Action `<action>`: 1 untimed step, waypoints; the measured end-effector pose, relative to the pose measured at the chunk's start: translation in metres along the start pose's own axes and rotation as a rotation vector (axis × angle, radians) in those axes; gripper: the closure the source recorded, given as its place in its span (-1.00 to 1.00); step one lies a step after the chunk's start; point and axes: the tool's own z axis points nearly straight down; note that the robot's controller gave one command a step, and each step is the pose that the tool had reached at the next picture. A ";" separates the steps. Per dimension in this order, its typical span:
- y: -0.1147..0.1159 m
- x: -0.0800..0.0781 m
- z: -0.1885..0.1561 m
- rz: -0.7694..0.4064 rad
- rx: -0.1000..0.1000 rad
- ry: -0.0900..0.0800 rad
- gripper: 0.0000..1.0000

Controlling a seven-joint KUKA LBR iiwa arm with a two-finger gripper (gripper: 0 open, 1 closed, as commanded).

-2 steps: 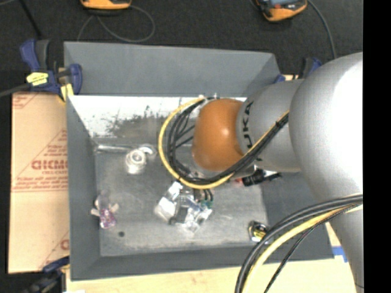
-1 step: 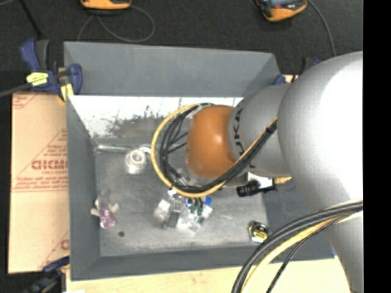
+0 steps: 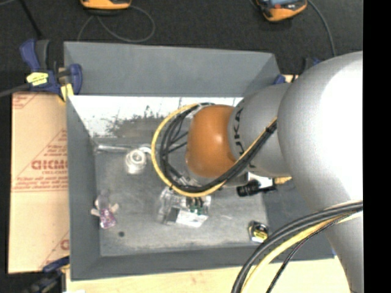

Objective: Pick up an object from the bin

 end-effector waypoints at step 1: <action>0.000 0.000 -0.011 0.001 0.001 0.001 1.00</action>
Offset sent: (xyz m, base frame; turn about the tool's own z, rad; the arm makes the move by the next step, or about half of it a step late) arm 0.0000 0.0001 0.0109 0.0000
